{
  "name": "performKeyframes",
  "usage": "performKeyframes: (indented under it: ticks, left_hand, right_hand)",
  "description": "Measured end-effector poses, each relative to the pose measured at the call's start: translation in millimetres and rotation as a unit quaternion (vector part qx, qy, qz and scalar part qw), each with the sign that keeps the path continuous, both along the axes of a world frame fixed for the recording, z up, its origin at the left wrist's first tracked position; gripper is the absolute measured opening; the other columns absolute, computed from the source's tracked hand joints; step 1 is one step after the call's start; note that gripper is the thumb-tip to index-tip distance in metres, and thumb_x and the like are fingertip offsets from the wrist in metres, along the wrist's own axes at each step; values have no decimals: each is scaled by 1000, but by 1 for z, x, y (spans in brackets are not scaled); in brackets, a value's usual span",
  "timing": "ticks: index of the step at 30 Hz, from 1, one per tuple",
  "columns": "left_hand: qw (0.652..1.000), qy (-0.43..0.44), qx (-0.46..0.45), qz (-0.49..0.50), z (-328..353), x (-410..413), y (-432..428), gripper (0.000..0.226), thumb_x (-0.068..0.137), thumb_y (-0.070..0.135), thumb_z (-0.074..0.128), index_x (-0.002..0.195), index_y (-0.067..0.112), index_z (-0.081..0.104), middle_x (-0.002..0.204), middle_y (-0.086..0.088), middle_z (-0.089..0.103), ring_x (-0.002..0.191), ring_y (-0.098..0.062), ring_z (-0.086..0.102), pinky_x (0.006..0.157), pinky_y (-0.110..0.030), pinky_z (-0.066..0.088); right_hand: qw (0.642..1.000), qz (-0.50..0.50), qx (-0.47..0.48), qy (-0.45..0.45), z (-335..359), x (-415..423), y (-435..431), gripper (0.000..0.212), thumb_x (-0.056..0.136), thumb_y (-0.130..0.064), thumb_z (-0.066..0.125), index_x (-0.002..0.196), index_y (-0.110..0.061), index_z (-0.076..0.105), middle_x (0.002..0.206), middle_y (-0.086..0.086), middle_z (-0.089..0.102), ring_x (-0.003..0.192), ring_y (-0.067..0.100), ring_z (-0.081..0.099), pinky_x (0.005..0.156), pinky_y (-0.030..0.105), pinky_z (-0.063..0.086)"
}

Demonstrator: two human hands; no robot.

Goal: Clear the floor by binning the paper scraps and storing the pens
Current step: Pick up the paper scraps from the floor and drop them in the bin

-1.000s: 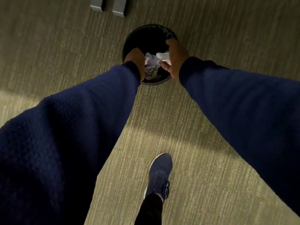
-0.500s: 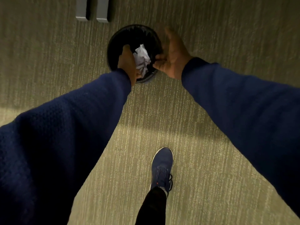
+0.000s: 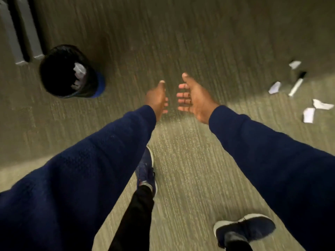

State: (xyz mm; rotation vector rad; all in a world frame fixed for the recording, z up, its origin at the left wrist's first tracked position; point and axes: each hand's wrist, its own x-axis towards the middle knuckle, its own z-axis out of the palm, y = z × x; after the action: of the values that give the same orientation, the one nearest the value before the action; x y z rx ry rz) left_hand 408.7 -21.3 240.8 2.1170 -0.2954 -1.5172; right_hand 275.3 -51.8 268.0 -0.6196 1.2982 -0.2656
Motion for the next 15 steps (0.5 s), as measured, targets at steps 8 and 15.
performKeyframes:
  ticks: [8, 15]
  left_hand:
    - [986, 35, 3, -161, 43, -291, 15, 46, 100, 53, 40, 98, 13, 64, 83, -4, 58, 74, -20, 54, 68, -35, 48]
    - [948, 4, -17, -318, 54, -449, -4, 51, 98, 52, 38, 118, 11, 61, 114, -10, 64, 98, -28, 62, 87, -43, 53]
  right_hand:
    - [987, -27, -56, 148, 43, -280, 61, 56, 94, -63, 48, 115, -13, 62, 105, 5, 66, 108, 30, 64, 95, 49, 55]
    - [965, -100, -59, 237, 51, -462, 95, 58, 91, -65, 48, 112, -13, 62, 106, 6, 67, 103, 27, 64, 96, 51, 53]
